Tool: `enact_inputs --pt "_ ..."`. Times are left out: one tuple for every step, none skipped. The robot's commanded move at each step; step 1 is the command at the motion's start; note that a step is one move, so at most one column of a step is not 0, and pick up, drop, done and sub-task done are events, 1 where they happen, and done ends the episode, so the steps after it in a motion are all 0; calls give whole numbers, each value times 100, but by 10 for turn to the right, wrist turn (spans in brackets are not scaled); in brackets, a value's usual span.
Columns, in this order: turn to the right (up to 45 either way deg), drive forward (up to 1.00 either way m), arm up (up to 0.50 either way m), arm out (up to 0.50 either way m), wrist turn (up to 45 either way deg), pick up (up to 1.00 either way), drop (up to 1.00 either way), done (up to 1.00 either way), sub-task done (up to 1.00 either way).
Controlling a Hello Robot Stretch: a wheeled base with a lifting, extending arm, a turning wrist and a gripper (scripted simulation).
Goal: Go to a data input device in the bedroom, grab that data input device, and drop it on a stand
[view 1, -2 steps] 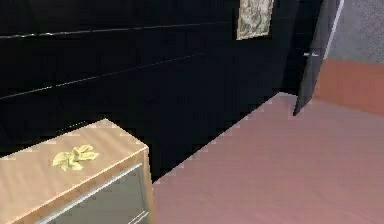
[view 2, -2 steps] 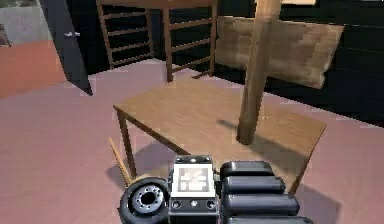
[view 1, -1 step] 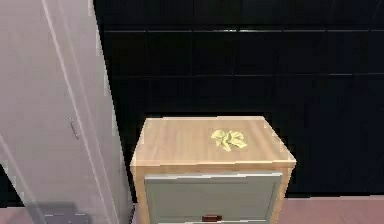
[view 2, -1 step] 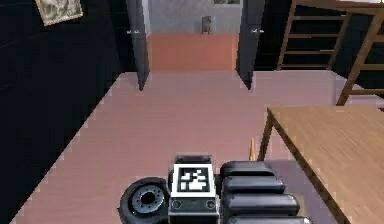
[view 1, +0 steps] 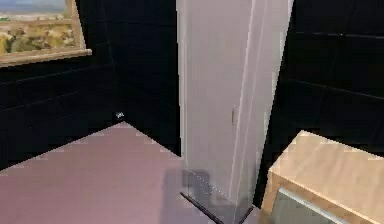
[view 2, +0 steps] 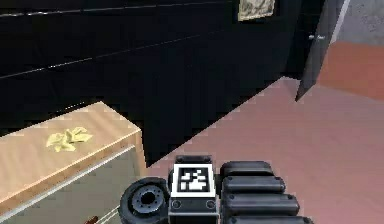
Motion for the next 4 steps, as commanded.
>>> enact_inputs --pt "-360 0 0 0 0 0 0 0 0" --pt "0 0 0 48 0 0 0 0 0" --pt "0 0 0 0 450 0 0 0 0" --pt "0 0 0 0 450 0 0 0 0"
